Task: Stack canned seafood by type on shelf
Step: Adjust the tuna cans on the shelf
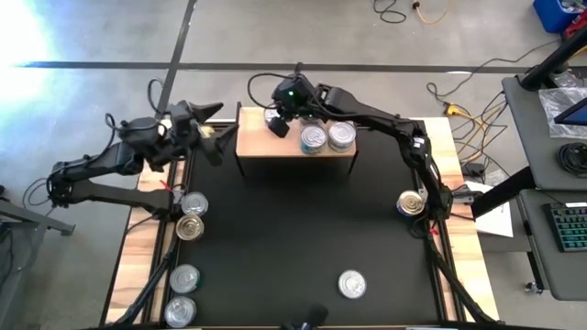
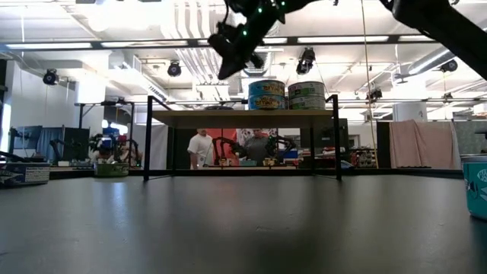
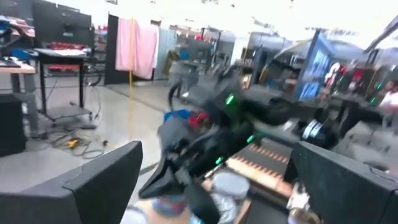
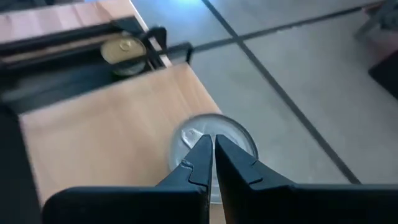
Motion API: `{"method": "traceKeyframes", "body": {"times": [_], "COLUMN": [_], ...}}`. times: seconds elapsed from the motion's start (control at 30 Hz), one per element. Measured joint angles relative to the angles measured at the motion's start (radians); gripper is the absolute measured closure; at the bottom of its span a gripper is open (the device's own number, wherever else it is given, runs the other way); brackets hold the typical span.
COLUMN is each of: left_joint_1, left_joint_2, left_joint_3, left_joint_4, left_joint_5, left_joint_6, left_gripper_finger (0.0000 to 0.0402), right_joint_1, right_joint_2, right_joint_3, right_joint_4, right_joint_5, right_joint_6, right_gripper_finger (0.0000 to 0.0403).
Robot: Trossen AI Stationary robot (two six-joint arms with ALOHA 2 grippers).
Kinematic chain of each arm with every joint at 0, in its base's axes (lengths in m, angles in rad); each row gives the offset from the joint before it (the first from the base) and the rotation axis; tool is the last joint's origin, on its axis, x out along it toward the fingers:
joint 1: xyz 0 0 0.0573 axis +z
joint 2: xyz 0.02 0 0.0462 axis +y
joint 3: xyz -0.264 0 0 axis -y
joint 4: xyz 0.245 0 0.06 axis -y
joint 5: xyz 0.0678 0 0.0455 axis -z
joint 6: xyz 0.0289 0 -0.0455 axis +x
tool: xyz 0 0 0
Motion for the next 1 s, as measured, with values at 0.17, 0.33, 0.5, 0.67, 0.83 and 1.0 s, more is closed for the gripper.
{"method": "traceKeyframes", "body": {"times": [0.17, 0.33, 0.5, 0.67, 0.83, 1.0], "left_joint_1": [0.061, 0.181, 0.303, 0.356, 0.382, 0.436], "left_joint_2": [0.071, 0.160, 0.323, 0.491, 0.647, 0.803], "left_joint_3": [-0.003, 0.098, 0.294, 0.455, 0.606, 0.771], "left_joint_4": [-0.070, -0.147, -0.326, -0.369, -0.465, -0.695], "left_joint_5": [0.002, 0.047, 0.168, 0.245, 0.259, 0.336], "left_joint_6": [0.007, 0.010, -0.005, -0.022, -0.021, -0.027], "left_gripper_finger": [0.0007, 0.0038, 0.0097, 0.0205, 0.0354, 0.0389], "right_joint_1": [0.009, 0.020, 0.039, 0.112, 0.186, 0.234], "right_joint_2": [-0.090, -0.240, -0.377, -0.542, -0.666, -0.775], "right_joint_3": [-0.001, -0.004, -0.067, -0.244, -0.443, -0.590], "right_joint_4": [-0.005, -0.045, -0.155, -0.156, -0.162, -0.156], "right_joint_5": [0.003, 0.046, 0.198, 0.262, 0.304, 0.311], "right_joint_6": [-0.027, -0.043, 0.022, 0.133, 0.266, 0.339], "right_gripper_finger": [0.0391, 0.0391, 0.0391, 0.0391, 0.0390, 0.0390]}}
